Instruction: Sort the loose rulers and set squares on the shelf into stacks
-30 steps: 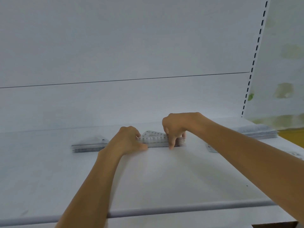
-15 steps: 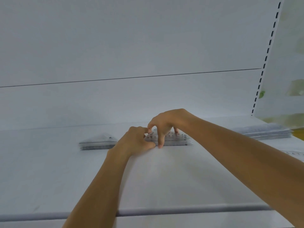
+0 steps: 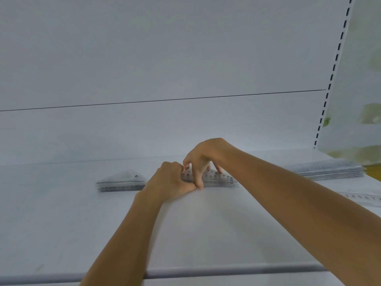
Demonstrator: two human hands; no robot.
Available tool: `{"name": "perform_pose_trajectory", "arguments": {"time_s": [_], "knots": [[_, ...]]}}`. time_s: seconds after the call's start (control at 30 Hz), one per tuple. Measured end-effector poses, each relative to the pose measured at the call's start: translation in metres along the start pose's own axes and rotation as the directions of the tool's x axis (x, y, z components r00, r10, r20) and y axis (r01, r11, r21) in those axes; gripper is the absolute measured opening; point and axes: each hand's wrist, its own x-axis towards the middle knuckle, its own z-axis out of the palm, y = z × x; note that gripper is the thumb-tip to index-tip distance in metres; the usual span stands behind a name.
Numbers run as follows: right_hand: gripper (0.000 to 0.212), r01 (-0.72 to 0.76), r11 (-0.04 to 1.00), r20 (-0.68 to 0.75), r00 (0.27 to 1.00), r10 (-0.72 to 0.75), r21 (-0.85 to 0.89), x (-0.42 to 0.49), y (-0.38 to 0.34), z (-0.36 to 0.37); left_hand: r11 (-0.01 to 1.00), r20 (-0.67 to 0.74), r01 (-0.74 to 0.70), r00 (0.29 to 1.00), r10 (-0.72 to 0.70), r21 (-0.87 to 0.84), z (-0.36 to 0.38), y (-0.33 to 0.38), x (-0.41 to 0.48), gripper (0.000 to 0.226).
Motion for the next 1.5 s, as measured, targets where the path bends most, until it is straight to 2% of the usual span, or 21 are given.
{"name": "perform_pose_trajectory", "arguments": {"time_s": [0.23, 0.33, 0.4, 0.53, 0.63, 0.7, 0.77, 0.8, 0.87, 1.0, 1.17, 1.4, 1.5], "knots": [[0.081, 0.019, 0.994, -0.016, 1.000, -0.018, 0.107, -0.002, 0.008, 0.001, 0.999, -0.017, -0.035, 0.999, 0.035, 0.000, 0.000, -0.002, 0.002, 0.036], [0.078, 0.026, 0.999, -0.033, 0.999, -0.024, 0.044, 0.001, 0.005, -0.001, 0.999, 0.007, -0.047, 0.999, 0.047, 0.021, 0.000, -0.005, 0.004, 0.022], [0.073, 0.028, 1.000, -0.058, 0.998, -0.028, 0.004, 0.000, 0.004, -0.001, 0.998, -0.004, -0.055, 0.998, 0.055, 0.017, 0.000, -0.006, 0.004, 0.023], [0.077, 0.034, 0.998, -0.073, 0.997, -0.030, 0.059, -0.002, 0.011, 0.004, 0.998, -0.038, -0.066, 0.997, 0.067, 0.010, 0.005, -0.006, 0.004, 0.018], [0.084, 0.069, 0.985, -0.101, 0.993, -0.053, 0.161, -0.003, 0.020, 0.011, 0.998, -0.030, -0.061, 0.998, 0.061, 0.007, 0.004, -0.005, 0.003, 0.029], [0.102, 0.072, 0.981, -0.133, 0.990, -0.048, 0.179, -0.006, 0.026, 0.018, 0.999, -0.036, -0.052, 0.998, 0.052, 0.002, 0.002, -0.005, 0.001, 0.034], [0.114, 0.064, 0.958, -0.202, 0.979, -0.006, 0.278, -0.013, 0.033, 0.025, 0.999, -0.044, -0.035, 0.998, 0.033, -0.040, 0.001, -0.004, -0.001, 0.049], [0.114, 0.064, 0.935, -0.243, 0.970, 0.024, 0.348, -0.018, 0.038, 0.028, 0.998, -0.044, -0.026, 0.999, 0.024, -0.054, 0.001, -0.004, -0.002, 0.058], [0.106, 0.050, 0.922, -0.281, 0.958, 0.065, 0.384, -0.028, 0.049, 0.035, 0.999, -0.037, -0.023, 0.999, 0.021, -0.041, 0.000, -0.004, -0.003, 0.062], [0.077, -0.030, 0.967, -0.247, 0.965, 0.094, 0.254, -0.044, 0.063, 0.047, 0.998, -0.038, -0.048, 0.998, 0.049, 0.034, -0.003, -0.002, 0.000, 0.046], [0.046, -0.009, 0.952, -0.272, 0.957, 0.096, 0.305, -0.048, 0.062, 0.056, 0.998, -0.055, -0.022, 0.998, 0.026, 0.061, -0.002, 0.002, -0.001, 0.037], [0.040, -0.024, 0.945, -0.249, 0.962, 0.110, 0.325, -0.050, 0.060, 0.048, 0.998, -0.052, -0.009, 0.999, 0.012, 0.059, -0.003, 0.001, 0.003, 0.045], [0.036, -0.022, 0.946, -0.247, 0.963, 0.107, 0.324, -0.050, 0.060, 0.046, 0.999, -0.057, 0.010, 0.998, -0.008, 0.037, -0.004, 0.000, 0.005, 0.039]]}}
